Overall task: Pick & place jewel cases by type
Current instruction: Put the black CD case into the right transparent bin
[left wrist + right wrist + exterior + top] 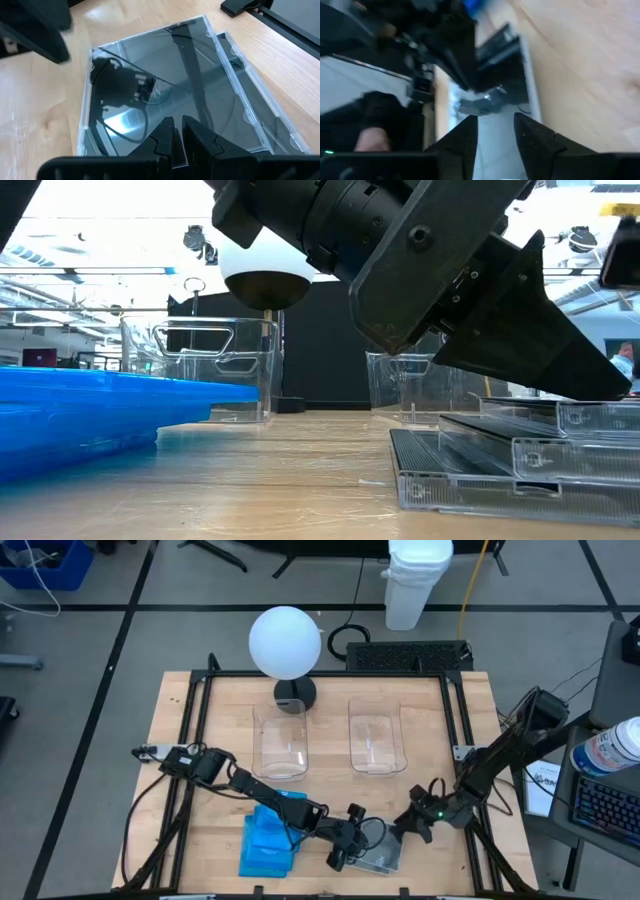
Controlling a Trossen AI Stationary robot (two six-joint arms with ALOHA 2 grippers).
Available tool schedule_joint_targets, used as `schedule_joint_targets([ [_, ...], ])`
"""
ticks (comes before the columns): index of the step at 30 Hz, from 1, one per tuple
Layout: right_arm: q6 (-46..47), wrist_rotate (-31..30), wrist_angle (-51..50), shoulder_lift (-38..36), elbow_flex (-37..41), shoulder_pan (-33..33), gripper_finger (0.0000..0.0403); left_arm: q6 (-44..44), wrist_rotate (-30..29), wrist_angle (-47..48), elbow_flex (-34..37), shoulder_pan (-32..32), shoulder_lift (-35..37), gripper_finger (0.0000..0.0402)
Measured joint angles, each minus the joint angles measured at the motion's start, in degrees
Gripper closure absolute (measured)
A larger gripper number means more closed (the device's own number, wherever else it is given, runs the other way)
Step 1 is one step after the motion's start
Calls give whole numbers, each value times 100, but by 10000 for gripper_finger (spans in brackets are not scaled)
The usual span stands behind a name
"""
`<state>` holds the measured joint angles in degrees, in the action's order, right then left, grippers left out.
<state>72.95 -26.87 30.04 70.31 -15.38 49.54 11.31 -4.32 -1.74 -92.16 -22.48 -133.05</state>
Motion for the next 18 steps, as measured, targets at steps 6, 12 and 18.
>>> schedule_joint_targets([
  [6,549,226,-805,-876,-4,165,258,11,1,27,0,-2,0,355],
  [12,2361,544,-2406,-1181,-2,827,267,13,3,74,0,0,0,355],
  [18,2686,352,-2451,-1169,-4,1130,251,-49,-4,59,0,35,0,355],
])
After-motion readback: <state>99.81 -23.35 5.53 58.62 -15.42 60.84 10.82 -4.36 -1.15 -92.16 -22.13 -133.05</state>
